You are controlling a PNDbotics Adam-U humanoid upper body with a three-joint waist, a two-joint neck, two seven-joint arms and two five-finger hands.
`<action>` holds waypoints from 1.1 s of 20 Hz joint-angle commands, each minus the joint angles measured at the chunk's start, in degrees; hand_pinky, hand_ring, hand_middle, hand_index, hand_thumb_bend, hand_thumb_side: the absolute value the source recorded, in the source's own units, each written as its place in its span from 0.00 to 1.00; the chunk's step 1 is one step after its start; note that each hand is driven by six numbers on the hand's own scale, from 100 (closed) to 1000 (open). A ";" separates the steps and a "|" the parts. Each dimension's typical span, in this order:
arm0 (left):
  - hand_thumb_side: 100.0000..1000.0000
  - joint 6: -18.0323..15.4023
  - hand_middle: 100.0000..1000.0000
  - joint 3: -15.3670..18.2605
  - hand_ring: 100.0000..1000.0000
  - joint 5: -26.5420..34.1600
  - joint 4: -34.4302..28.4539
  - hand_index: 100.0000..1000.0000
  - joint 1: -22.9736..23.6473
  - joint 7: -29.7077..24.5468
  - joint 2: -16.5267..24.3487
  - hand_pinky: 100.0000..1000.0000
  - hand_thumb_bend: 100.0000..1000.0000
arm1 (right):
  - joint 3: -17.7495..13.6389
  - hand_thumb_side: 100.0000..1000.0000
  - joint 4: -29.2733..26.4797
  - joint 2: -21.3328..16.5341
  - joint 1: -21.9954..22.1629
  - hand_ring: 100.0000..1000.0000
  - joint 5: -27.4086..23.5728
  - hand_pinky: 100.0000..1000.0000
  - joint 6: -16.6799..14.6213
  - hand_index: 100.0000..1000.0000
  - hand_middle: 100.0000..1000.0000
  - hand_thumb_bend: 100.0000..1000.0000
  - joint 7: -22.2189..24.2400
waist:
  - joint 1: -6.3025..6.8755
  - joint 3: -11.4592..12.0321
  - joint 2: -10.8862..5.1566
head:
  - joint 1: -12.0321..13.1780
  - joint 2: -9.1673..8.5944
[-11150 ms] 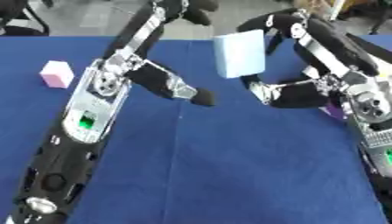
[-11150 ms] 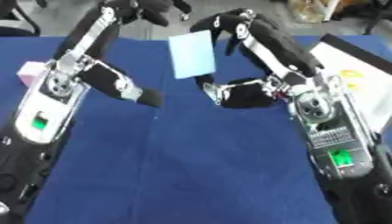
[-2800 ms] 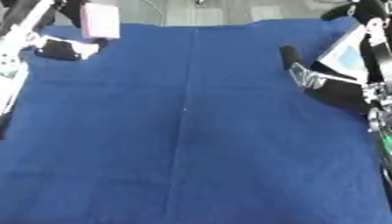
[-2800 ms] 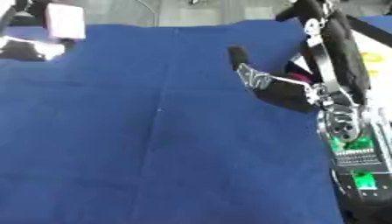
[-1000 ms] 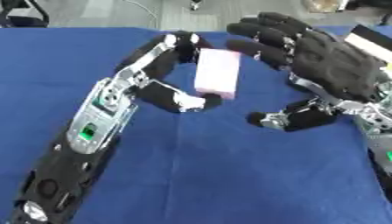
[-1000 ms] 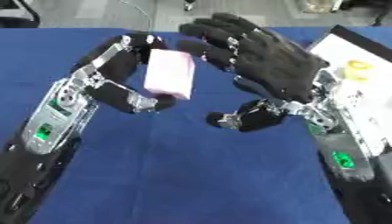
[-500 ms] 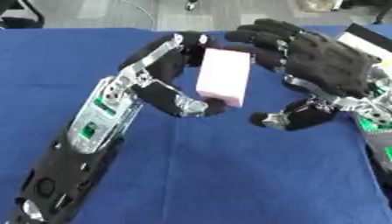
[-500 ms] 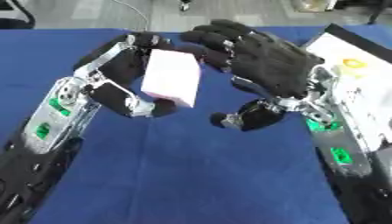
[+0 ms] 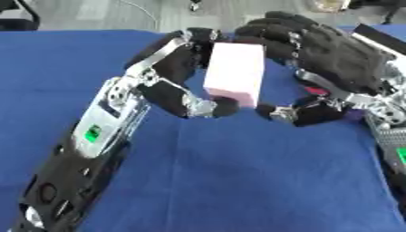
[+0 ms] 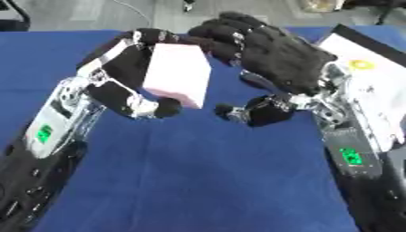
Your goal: Pick up the objects with one hand, pass them to the other hand, and then place them into the box on the other side of the table.
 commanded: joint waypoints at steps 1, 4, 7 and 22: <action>0.01 0.67 0.41 -0.12 0.42 0.98 0.28 0.53 -0.48 0.53 -0.03 0.57 0.50 | -1.16 0.12 -1.17 -0.21 -0.79 0.93 2.00 0.98 2.00 0.98 0.92 0.50 -2.70 | -0.76 -0.03 -1.74 | -0.13 -0.14; 0.01 1.28 0.41 -0.27 0.42 1.30 1.23 0.53 -0.15 0.45 0.02 0.57 0.51 | -1.46 0.11 -1.17 -0.11 -0.95 0.93 4.49 0.97 3.94 0.98 0.91 0.52 -5.23 | -0.73 -0.06 -1.74 | -0.22 -0.14; 0.02 1.90 0.41 -0.45 0.42 1.66 2.12 0.53 -0.14 0.00 -0.01 0.57 0.51 | -1.05 0.11 -1.17 -0.09 -0.98 0.92 6.23 0.96 4.88 0.98 0.91 0.53 -7.93 | -0.75 -0.06 -1.75 | -0.23 -0.14; 0.02 3.61 0.42 -0.84 0.42 4.81 3.36 0.53 -1.29 -0.26 -0.32 0.57 0.44 | 1.65 0.11 -1.17 -1.73 -0.93 0.94 3.32 1.00 0.71 0.99 0.93 0.49 -7.22 | -0.73 -0.08 -1.77 | -0.52 -0.14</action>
